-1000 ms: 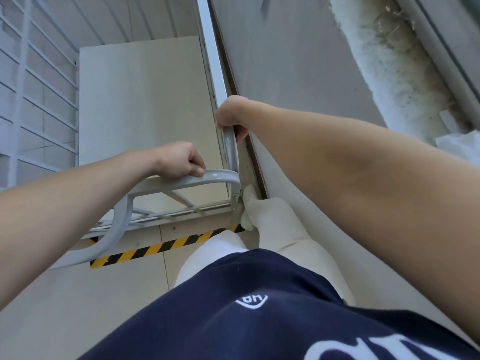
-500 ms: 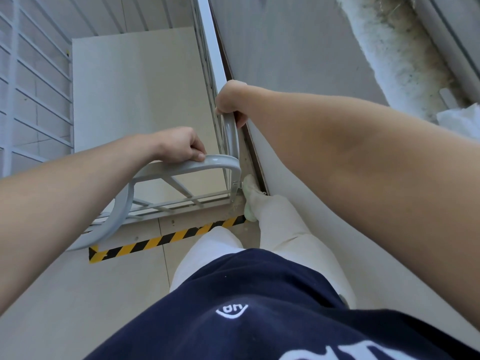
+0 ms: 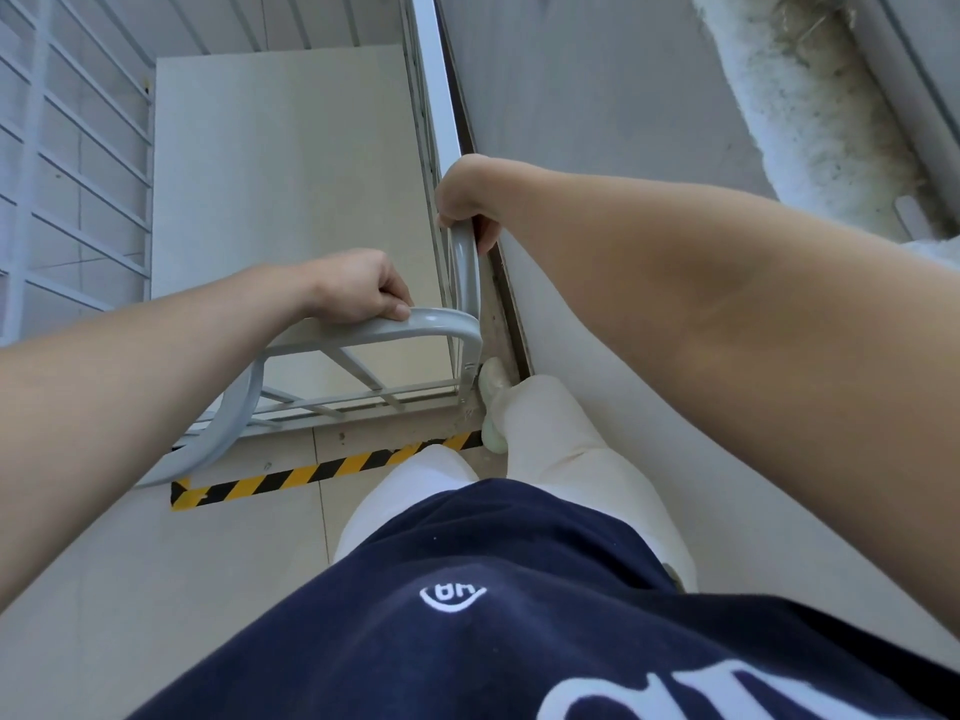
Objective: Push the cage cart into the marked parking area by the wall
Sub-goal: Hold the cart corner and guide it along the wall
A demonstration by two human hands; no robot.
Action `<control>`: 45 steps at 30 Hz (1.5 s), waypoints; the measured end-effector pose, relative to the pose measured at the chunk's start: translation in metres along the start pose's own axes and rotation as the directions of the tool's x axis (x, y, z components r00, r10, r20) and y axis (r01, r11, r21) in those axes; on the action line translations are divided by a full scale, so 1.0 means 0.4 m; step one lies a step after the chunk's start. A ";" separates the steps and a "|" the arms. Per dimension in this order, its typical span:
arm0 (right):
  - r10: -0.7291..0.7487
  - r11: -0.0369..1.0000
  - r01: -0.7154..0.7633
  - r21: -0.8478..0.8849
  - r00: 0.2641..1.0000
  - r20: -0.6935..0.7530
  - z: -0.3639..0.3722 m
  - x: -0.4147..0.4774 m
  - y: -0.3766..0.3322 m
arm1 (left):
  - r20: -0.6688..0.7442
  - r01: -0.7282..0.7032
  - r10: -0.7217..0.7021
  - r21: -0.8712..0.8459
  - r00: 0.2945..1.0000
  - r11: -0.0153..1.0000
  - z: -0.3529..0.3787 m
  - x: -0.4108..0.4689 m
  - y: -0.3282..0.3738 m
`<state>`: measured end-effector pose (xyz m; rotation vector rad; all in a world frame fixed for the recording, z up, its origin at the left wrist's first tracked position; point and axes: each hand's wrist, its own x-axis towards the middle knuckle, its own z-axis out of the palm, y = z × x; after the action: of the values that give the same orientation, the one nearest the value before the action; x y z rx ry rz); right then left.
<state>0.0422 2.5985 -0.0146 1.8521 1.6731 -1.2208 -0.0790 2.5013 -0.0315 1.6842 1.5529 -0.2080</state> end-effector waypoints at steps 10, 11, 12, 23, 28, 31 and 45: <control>-0.036 0.989 0.042 -0.140 0.998 0.041 0.001 0.005 0.000 | -0.003 -0.023 0.023 -0.005 1.000 1.000 0.011 -0.007 0.002; -0.038 0.989 0.043 -0.139 0.999 0.039 -0.001 0.003 -0.004 | -0.004 -0.024 0.024 0.001 1.000 1.000 0.009 -0.007 0.004; -0.029 0.992 0.035 -0.125 0.998 0.054 0.000 0.005 -0.006 | -0.004 -0.018 0.018 0.000 1.000 1.000 0.009 -0.008 0.004; -0.035 0.998 0.041 -0.054 0.994 0.101 0.001 0.043 -0.015 | -0.038 0.015 -0.017 -0.044 0.999 0.999 0.018 -0.009 -0.004; 0.004 1.000 -0.003 -0.012 0.991 0.130 -0.006 0.049 -0.021 | -0.067 0.027 -0.032 -0.070 0.997 0.997 0.032 -0.007 0.004; 0.017 1.000 -0.018 0.006 0.994 0.108 -0.030 0.043 -0.015 | -0.116 0.064 -0.073 -0.073 0.991 0.995 0.038 -0.007 0.033; -0.144 0.979 0.143 0.144 0.990 -0.003 -0.048 0.031 0.044 | -0.040 0.059 -0.063 -0.097 0.997 0.994 0.035 0.017 0.039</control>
<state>0.0644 2.6165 -0.0184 1.8314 1.7838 -1.4408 -0.0582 2.4987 -0.0380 1.5782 1.6218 -0.1275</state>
